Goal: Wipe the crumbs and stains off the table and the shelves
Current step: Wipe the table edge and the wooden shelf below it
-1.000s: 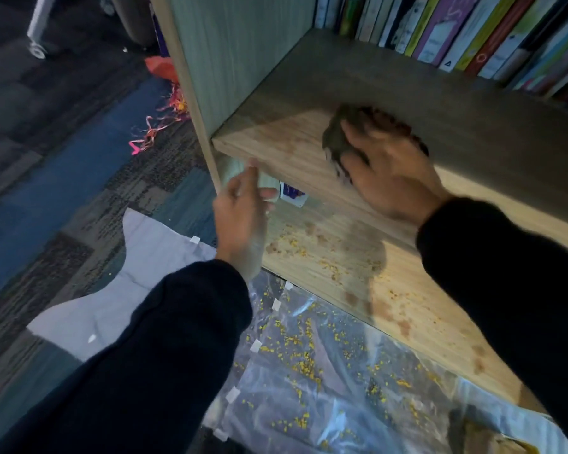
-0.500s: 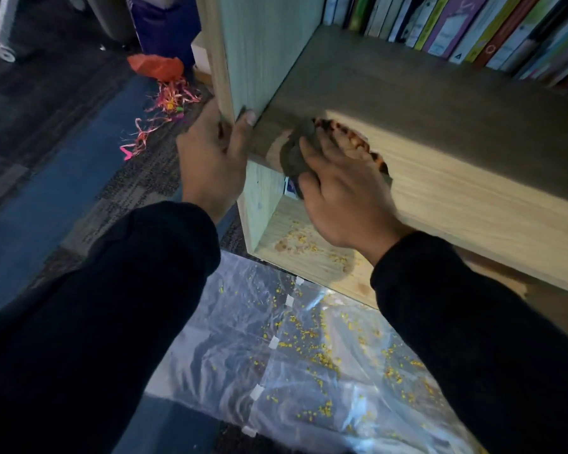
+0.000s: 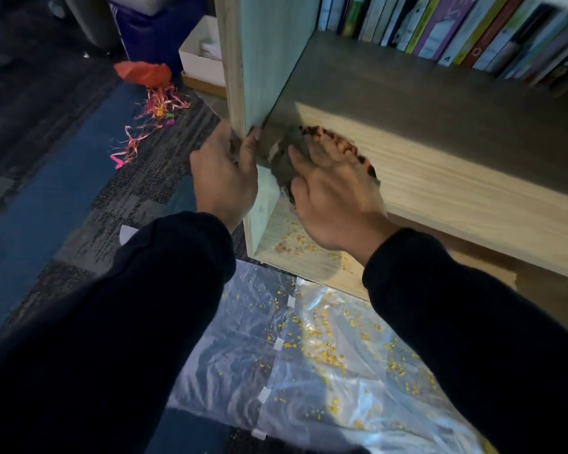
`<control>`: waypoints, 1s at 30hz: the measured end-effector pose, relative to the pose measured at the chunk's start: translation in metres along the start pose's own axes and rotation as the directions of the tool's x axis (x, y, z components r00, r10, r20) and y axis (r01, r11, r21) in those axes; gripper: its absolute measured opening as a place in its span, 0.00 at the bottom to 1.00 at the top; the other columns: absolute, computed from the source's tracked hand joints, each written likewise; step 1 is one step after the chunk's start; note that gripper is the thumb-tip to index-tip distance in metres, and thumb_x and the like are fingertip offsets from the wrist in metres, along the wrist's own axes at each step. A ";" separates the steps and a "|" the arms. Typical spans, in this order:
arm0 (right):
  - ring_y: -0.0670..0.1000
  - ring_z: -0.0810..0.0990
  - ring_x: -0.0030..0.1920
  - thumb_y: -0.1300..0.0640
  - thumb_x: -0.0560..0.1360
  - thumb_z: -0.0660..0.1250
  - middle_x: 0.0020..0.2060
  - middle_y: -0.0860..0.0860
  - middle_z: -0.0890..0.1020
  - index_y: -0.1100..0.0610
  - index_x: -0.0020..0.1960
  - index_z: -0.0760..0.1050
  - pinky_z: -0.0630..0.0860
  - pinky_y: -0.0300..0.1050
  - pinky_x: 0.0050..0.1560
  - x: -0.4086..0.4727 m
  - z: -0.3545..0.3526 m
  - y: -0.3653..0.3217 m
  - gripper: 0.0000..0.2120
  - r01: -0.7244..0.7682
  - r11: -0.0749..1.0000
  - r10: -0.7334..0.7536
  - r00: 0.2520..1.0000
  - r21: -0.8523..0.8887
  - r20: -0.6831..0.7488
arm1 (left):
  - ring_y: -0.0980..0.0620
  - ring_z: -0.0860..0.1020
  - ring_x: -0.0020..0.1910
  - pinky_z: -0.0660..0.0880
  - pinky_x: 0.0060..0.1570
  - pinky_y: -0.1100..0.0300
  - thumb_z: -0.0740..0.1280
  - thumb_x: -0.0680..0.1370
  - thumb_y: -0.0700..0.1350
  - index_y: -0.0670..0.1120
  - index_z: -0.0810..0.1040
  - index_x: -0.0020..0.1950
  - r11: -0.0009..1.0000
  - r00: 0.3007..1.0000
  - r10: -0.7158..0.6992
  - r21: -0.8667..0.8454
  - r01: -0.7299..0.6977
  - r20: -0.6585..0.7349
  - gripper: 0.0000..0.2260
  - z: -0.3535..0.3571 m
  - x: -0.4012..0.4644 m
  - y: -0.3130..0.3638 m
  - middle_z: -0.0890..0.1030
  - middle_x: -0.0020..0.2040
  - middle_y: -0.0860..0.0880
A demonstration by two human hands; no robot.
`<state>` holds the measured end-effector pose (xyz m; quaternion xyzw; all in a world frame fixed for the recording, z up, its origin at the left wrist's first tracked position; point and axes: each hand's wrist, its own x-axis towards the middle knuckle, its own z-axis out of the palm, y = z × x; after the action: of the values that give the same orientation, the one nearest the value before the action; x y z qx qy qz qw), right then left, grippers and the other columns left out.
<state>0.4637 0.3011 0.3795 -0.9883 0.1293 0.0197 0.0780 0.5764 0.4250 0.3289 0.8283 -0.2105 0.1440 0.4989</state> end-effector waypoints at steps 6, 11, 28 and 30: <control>0.63 0.71 0.70 0.47 0.79 0.44 0.67 0.58 0.76 0.56 0.63 0.79 0.70 0.62 0.68 0.077 -0.010 -0.015 0.28 0.013 0.993 -0.015 1.000 -0.120 -0.016 | 0.46 0.80 0.38 0.77 0.41 0.46 0.61 0.82 0.57 0.43 0.78 0.51 0.999 0.999 -0.041 0.015 0.042 -0.013 0.18 0.001 0.000 -0.002 0.82 0.41 0.48; 0.58 0.65 0.77 0.45 0.73 0.40 0.74 0.56 0.72 0.51 0.69 0.76 0.60 0.60 0.76 0.044 0.012 -0.010 0.35 0.069 0.997 -0.066 0.995 0.031 -0.079 | 0.47 0.81 0.40 0.77 0.42 0.47 0.61 0.82 0.59 0.46 0.79 0.53 0.999 1.000 -0.004 0.053 0.004 0.010 0.18 -0.004 0.003 -0.002 0.83 0.42 0.49; 0.63 0.80 0.53 0.56 0.82 0.57 0.56 0.61 0.81 0.61 0.61 0.77 0.74 0.53 0.51 0.107 -0.027 0.050 0.15 -0.196 0.980 0.196 0.967 0.020 -0.162 | 0.47 0.77 0.33 0.75 0.38 0.48 0.62 0.82 0.56 0.43 0.78 0.49 1.000 0.996 0.010 0.023 -0.008 -0.093 0.17 0.007 -0.005 0.000 0.80 0.36 0.48; 0.62 0.80 0.58 0.54 0.82 0.56 0.59 0.59 0.82 0.59 0.63 0.79 0.74 0.51 0.54 0.085 -0.014 0.021 0.18 -0.043 0.998 0.049 0.981 0.039 -0.185 | 0.45 0.80 0.36 0.76 0.39 0.48 0.62 0.82 0.57 0.43 0.78 0.51 0.999 0.995 0.025 0.028 -0.022 -0.096 0.17 0.007 -0.003 -0.005 0.81 0.38 0.47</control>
<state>0.5410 0.2576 0.3857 -0.9811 0.1591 -0.0734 0.0825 0.5762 0.4212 0.3208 0.8246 -0.1941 0.1924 0.4953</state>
